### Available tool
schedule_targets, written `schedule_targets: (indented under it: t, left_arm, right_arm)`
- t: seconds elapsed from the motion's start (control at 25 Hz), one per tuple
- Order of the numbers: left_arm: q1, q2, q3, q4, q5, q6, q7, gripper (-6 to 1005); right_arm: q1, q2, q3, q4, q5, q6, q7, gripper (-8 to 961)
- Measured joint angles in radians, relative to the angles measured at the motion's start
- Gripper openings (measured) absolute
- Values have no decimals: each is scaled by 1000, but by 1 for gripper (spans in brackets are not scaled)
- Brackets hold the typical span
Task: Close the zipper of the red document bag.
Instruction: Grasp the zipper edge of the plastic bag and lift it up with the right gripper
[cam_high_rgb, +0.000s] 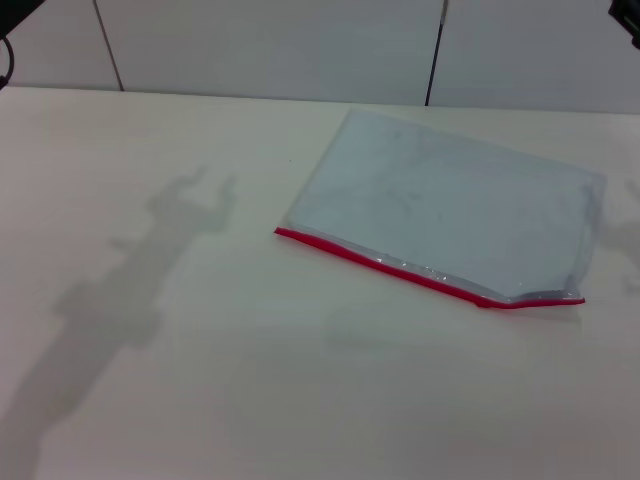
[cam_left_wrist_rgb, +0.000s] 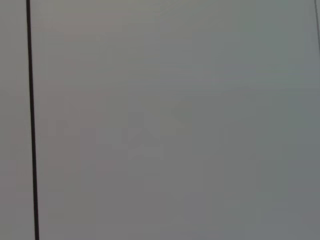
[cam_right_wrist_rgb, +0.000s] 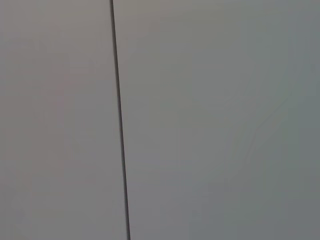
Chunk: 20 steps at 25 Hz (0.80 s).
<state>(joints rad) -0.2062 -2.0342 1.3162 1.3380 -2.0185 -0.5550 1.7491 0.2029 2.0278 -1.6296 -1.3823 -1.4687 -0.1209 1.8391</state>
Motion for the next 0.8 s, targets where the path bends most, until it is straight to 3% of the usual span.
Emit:
schedule_targets:
  t: [0.8]
  left_arm:
    - [-8,3,18,-2,8,-8,16,402]
  right_arm:
    - [18,-2,4,19,-20,-57,-16,613]
